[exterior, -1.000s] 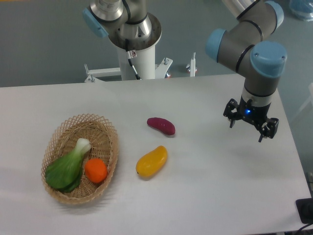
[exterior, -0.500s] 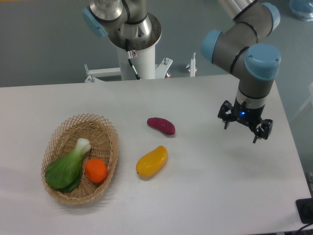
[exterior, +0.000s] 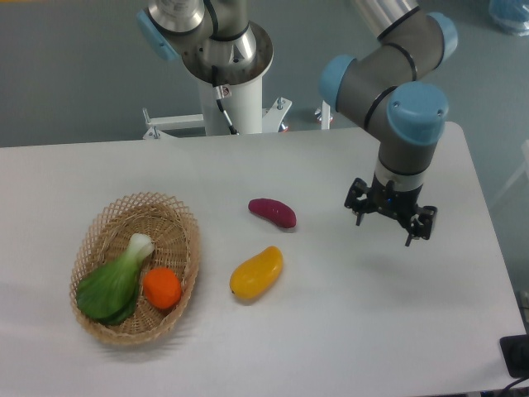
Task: Pick up the orange from the basket
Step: 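Move the open gripper across the table toward the wicker basket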
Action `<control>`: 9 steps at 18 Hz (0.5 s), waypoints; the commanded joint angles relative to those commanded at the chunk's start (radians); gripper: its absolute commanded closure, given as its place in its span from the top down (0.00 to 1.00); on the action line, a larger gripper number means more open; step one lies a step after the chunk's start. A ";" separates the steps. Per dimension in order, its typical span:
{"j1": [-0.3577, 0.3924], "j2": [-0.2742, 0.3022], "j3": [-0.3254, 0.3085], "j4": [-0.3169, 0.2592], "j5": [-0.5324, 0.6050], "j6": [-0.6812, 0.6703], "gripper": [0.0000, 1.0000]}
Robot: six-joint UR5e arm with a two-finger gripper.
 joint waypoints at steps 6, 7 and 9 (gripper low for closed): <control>-0.080 -0.002 -0.006 -0.002 -0.018 -0.185 1.00; -0.104 -0.002 -0.006 -0.002 -0.037 -0.230 1.00; -0.133 0.003 -0.006 -0.005 -0.067 -0.282 1.00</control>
